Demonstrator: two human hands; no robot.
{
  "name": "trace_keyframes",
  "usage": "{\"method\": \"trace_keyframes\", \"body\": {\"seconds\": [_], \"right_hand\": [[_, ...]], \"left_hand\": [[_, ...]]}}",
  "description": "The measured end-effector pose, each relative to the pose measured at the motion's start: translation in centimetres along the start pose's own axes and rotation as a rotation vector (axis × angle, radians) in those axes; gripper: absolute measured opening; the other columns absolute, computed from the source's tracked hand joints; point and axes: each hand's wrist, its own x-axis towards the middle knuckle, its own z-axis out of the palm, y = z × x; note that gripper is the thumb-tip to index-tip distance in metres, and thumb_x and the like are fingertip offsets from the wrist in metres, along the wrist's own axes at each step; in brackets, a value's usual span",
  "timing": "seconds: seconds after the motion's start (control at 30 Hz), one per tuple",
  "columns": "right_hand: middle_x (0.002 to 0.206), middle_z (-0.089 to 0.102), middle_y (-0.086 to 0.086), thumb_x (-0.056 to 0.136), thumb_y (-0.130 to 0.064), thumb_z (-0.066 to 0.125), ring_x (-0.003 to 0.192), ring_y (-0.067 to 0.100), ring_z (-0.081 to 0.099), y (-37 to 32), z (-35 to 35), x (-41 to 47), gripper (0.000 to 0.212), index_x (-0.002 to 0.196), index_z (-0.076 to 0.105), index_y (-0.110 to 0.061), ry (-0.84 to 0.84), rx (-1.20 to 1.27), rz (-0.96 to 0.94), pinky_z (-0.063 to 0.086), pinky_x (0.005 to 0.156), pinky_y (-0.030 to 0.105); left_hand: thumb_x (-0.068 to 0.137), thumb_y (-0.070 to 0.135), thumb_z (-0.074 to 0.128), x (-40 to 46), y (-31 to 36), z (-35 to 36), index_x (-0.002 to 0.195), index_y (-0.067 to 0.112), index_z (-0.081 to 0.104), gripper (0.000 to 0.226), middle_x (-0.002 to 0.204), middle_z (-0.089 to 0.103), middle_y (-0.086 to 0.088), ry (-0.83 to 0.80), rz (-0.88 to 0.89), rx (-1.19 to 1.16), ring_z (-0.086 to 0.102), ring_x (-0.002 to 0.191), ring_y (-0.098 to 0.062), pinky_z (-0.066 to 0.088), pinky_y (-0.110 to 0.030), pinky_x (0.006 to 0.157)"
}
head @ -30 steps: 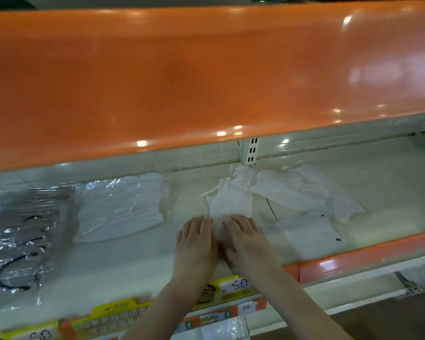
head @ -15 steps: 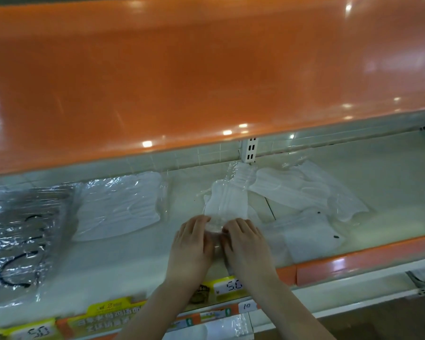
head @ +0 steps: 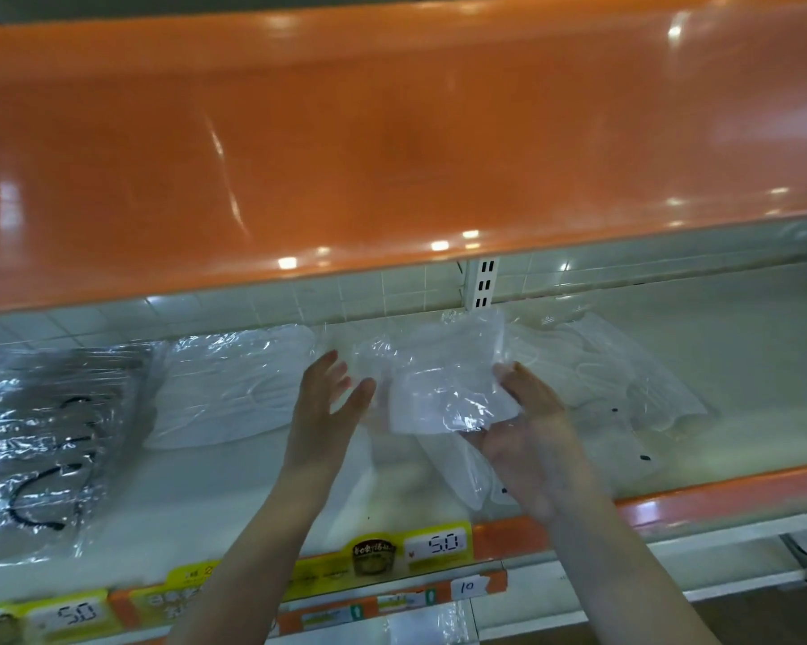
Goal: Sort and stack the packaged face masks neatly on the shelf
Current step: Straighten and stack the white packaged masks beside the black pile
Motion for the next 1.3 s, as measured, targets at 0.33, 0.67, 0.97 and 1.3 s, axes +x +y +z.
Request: {"method": "trace_keyframes", "body": {"seconds": [0.33,0.67,0.97,1.3], "right_hand": [[0.113,0.068,0.009,0.094,-0.030,0.053,0.106,0.022,0.063,1.5,-1.5,0.4,0.031,0.113,0.061,-0.007,0.189,-0.215,-0.115,0.053,0.079,0.033],[0.111,0.061,-0.004,0.079,-0.046,0.059,0.103,0.016,0.053,6.4,-1.8,1.1,0.038,0.109,0.062,-0.024,-0.220,-1.861,-0.944,0.040,0.088,0.030],[0.094,0.063,-0.006,0.068,-0.024,0.076,0.077,0.015,0.060,10.9,2.1,2.1,0.032,0.097,0.065,-0.022,-0.366,-1.966,-1.004,0.048,0.061,0.025],[0.065,0.064,-0.004,0.065,-0.005,0.073,0.058,0.021,0.062,11.7,8.0,4.8,0.020,0.078,0.069,-0.019,-0.203,-1.921,-1.010,0.048,0.048,0.030]], "left_hand": [[0.084,-0.002,0.064,-0.3,-0.2,-2.9,0.078,0.000,0.060,0.008,0.065,0.061,-0.007,0.042,-0.045,-0.018,0.062,0.055,-0.015,0.044,-0.021,0.042],[0.090,-0.003,0.056,-0.8,-0.5,-8.4,0.062,0.019,0.025,0.047,0.058,0.038,0.001,0.031,-0.179,-0.009,0.061,0.068,-0.010,0.045,-0.015,0.045],[0.093,-0.005,0.050,-1.2,0.5,-12.6,0.083,0.008,0.047,0.016,0.058,0.063,0.009,0.060,-0.199,-0.084,0.063,0.053,-0.002,0.054,-0.020,0.050],[0.082,0.062,0.038,0.1,2.1,-17.5,0.128,0.016,0.055,0.067,0.119,0.061,0.001,0.045,0.339,0.832,0.055,0.112,-0.023,0.044,-0.040,0.093]]}}
